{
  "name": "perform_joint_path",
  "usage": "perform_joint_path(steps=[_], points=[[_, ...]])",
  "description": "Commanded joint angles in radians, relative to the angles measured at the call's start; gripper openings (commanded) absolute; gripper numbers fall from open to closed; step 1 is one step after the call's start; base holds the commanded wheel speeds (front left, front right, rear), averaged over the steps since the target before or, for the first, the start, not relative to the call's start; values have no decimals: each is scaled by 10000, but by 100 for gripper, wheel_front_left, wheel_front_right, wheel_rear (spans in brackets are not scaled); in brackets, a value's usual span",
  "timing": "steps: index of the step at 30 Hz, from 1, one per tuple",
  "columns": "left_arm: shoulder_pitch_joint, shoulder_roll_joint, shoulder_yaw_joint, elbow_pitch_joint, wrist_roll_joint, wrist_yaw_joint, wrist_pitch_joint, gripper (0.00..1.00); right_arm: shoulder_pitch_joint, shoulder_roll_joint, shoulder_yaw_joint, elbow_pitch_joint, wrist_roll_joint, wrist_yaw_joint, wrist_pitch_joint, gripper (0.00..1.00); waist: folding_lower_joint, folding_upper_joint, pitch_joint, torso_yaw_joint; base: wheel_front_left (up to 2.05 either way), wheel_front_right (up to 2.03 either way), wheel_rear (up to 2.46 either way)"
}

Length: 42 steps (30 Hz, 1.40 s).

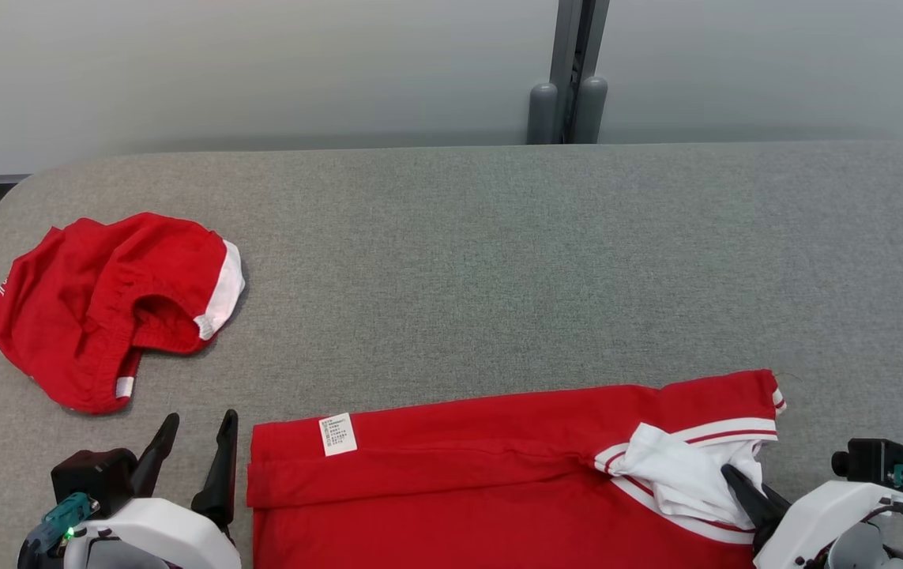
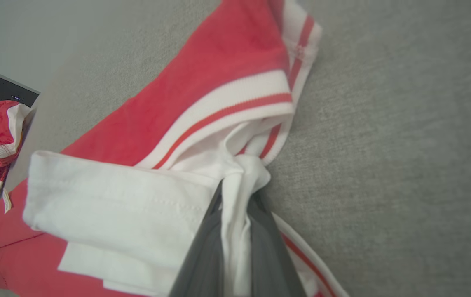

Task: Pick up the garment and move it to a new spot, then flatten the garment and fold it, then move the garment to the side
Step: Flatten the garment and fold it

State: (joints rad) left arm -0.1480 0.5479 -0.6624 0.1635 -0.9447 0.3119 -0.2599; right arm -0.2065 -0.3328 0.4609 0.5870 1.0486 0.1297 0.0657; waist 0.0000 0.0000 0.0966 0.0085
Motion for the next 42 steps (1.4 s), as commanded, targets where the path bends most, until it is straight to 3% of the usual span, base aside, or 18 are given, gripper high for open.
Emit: perform_joint_path(steps=[1,12,19,25,33,42], points=[[-82,-35,3,28,32,-46,-18,100,-151,-84,105,-57,62,21,-207,0,0,0,-25,-18,0,0,0],[-157,-226,52,99,256,-174,-51,100,-795,-1290,-138,150,-286,13,-1022,0,0,0,-165,-365,0,0,0],[-205,-469,346,71,744,-267,-59,100,-1147,-2020,-740,741,-1181,13,-1378,0,0,0,-281,-637,0,0,0],[130,-789,852,15,1310,-418,-56,100,-1334,-2160,-1316,901,-2146,13,-1314,0,0,0,-424,-795,0,0,0],[429,-1054,1276,142,1707,-670,-57,100,-980,-1860,-1670,-949,-2751,15,-532,0,0,0,-581,-775,0,0,0],[504,-1362,1453,393,1904,-920,-57,100,5,-1262,-1699,-4183,-3458,15,1432,0,0,0,-625,-263,0,0,0]])
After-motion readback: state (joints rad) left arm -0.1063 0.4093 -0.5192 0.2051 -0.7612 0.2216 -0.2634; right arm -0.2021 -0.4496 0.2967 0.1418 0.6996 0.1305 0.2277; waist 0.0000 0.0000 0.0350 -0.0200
